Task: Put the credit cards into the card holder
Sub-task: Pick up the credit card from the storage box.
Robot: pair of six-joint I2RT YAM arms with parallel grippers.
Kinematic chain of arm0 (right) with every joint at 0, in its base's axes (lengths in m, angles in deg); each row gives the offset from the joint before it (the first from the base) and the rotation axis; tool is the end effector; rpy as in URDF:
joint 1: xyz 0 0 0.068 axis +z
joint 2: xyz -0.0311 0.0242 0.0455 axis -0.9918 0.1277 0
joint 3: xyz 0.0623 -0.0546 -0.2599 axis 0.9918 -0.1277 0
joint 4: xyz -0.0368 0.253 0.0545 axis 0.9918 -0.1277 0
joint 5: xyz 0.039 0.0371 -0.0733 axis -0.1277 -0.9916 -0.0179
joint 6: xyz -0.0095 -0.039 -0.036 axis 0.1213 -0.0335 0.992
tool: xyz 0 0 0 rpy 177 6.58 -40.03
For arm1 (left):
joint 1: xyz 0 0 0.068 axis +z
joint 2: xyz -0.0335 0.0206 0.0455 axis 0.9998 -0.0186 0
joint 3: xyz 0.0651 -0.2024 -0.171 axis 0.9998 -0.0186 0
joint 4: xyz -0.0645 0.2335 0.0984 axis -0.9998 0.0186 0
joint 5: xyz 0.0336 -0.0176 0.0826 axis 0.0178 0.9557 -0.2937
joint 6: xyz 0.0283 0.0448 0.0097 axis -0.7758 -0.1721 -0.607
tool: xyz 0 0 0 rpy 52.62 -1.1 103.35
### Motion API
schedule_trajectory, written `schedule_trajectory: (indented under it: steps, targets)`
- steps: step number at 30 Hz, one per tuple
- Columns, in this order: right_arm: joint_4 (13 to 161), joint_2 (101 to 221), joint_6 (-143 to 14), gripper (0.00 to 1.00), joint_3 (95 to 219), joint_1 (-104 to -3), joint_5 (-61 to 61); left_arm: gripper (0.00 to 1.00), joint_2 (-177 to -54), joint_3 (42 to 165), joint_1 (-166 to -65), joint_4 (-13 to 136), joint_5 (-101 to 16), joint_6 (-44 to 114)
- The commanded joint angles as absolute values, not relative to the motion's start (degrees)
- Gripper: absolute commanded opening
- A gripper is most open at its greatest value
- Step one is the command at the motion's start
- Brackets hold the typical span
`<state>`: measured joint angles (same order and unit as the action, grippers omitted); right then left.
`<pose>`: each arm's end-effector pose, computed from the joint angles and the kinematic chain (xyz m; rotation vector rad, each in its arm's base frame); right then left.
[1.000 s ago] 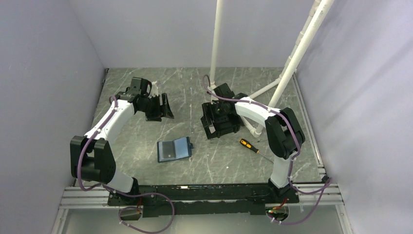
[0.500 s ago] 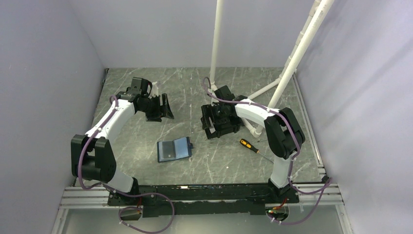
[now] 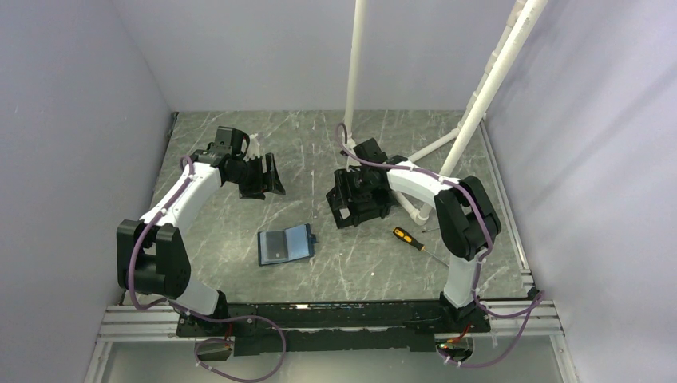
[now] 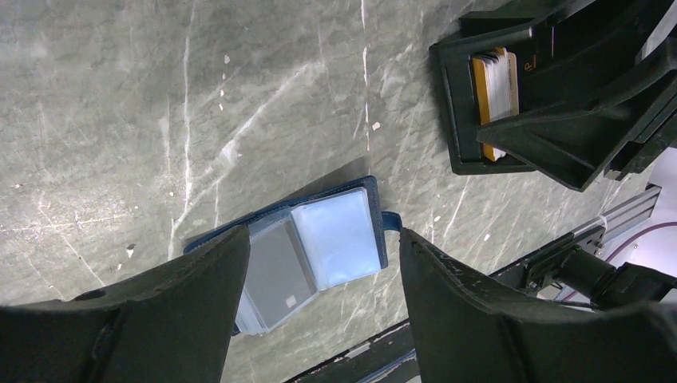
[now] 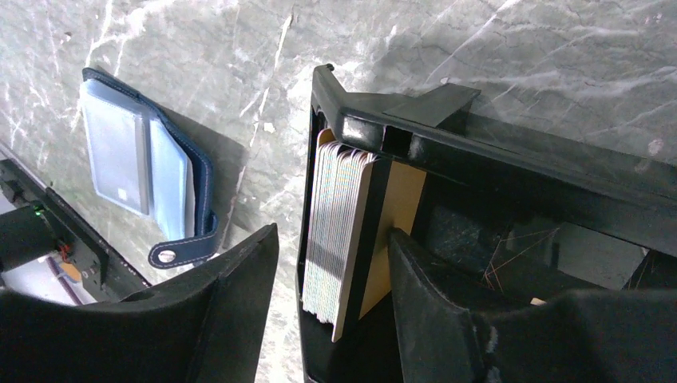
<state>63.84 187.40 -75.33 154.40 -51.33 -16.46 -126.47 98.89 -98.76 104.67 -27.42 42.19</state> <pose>0.3272 0.2159 0.1863 -0.4730 2.6486 0.8298 0.3010 -0.0664 0.2649 -0.0658 2.6408 -0.7040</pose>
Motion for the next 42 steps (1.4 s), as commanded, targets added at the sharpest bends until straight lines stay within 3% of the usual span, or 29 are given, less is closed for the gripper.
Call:
schedule_trajectory:
  steps: [1,9,15,16,23,29,35,42]
  targets:
    - [65.8,183.8,-76.2,0.54,154.1,-51.9,-18.8,0.74,-126.7,98.8,-98.5,103.6,-25.8,40.6]
    - [66.1,182.7,-76.5,0.51,153.4,-52.8,-19.8,0.74,-126.8,98.8,-98.5,103.6,-25.6,40.6]
    - [66.2,183.1,-76.4,0.42,153.3,-53.0,-20.1,0.74,-126.7,98.8,-98.5,103.6,-25.4,40.5]
    - [65.9,183.0,-76.2,0.43,153.4,-53.0,-19.3,0.74,-126.8,98.8,-98.5,103.6,-25.5,40.5]
    - [63.3,182.2,-73.8,0.80,154.0,-53.0,-11.3,0.74,-127.0,98.7,-98.5,103.4,-24.9,40.6]
    - [66.7,185.2,-75.0,0.93,152.7,-52.2,-13.4,0.74,-127.1,98.5,-98.5,103.3,-24.7,40.7]
    - [68.0,187.5,-76.3,0.91,153.0,-50.5,-14.6,0.74,-127.3,98.4,-98.5,103.2,-24.4,40.8]
    - [68.7,187.0,-77.4,0.74,153.0,-50.5,-17.1,0.74,-127.4,98.2,-98.5,103.0,-23.6,40.9]
